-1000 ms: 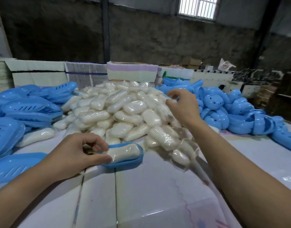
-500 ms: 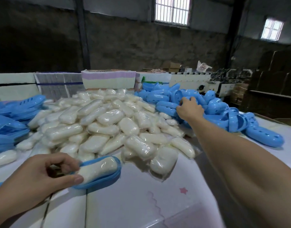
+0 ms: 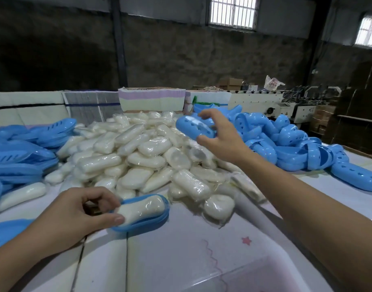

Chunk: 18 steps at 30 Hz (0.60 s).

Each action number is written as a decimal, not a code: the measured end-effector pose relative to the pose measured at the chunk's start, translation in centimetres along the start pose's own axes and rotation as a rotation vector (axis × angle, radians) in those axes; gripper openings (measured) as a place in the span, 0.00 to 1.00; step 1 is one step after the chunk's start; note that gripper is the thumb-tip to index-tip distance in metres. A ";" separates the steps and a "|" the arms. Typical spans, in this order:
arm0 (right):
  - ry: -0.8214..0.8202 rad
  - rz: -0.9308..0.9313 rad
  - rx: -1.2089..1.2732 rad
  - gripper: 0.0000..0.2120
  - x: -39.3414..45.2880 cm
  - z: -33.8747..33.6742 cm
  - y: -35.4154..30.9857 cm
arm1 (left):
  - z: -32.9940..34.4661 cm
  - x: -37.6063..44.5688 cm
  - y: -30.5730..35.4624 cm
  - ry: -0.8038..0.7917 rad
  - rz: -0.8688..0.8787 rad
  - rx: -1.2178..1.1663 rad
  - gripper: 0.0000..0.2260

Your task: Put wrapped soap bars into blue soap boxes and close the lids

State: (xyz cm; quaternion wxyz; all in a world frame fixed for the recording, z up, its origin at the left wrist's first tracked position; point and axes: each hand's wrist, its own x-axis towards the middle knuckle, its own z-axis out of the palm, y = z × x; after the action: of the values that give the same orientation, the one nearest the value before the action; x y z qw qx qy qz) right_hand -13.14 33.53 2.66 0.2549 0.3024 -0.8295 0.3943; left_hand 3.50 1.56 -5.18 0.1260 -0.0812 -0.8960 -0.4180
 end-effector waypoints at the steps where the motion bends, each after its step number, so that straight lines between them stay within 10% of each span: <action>1: -0.136 -0.026 0.094 0.22 -0.8 0.6 -1.8 | 0.3 0.1 0.7 0.010 0.016 -0.012 0.23; 6: -0.618 -0.088 0.262 0.20 -4.3 3.8 -7.1 | 0.5 -0.5 2.7 0.025 -0.001 -0.195 0.18; 18: -0.719 -0.288 0.169 0.21 -6.8 5.0 -7.6 | -0.8 -0.8 2.7 -0.172 -0.017 -0.018 0.31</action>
State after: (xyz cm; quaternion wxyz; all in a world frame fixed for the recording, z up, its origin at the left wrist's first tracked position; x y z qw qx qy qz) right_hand -4.11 27.68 -0.81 -0.0248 0.5544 -0.7796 0.2903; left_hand 5.06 2.66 -2.92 0.0442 -0.1106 -0.9004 -0.4184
